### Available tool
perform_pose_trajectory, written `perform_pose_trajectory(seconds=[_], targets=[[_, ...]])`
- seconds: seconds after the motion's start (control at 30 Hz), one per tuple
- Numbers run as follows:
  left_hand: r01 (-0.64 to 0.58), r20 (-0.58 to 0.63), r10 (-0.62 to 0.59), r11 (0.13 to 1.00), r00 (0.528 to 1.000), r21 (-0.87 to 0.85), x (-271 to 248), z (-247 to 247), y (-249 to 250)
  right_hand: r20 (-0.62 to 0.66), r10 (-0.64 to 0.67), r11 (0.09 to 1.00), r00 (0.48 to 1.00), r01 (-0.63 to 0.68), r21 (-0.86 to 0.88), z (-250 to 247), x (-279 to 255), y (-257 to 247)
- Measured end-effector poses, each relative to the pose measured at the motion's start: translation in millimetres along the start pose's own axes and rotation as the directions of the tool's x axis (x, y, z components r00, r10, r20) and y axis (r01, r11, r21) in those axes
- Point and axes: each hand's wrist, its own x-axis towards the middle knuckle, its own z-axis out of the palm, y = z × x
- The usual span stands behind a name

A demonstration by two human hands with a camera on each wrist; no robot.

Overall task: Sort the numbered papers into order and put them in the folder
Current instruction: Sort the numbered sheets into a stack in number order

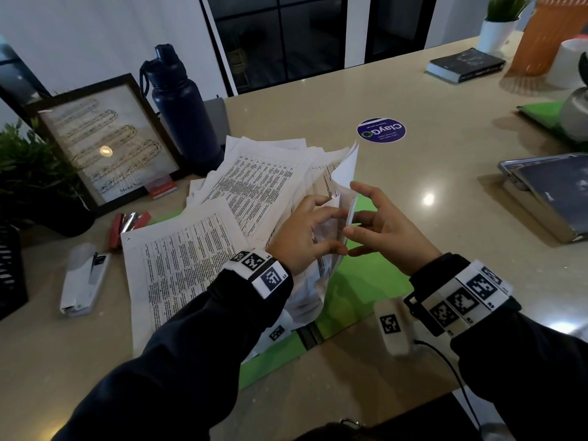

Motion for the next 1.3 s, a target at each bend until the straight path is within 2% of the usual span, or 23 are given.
perform_pose_trajectory(seconds=[0.3, 0.6, 0.8, 1.3], targets=[[-0.031, 0.041, 0.033, 0.999, 0.999, -0.044, -0.2, 1.3, -1.4, -0.020, -0.004, 0.999, 1.000, 0.006, 0.054, 0.0, -3.1, -2.4], [-0.118, 0.038, 0.120, 0.992, 0.992, -0.050, 2.9, 3.5, -8.2, -0.019, -0.013, 0.997, 1.000, 0.014, 0.075, -3.2, -4.1, 0.9], [-0.162, 0.043, 0.168, 0.980, 0.985, -0.114, 2.7, 4.4, -8.5, -0.028, -0.005, 0.991, 1.000, 0.009, 0.133, -3.3, -4.4, -0.5], [-0.102, 0.026, 0.104, 0.994, 0.994, -0.048, 0.8, 6.6, -1.9, -0.039, 0.017, 0.979, 0.999, -0.009, 0.202, -1.3, -5.6, 0.1]])
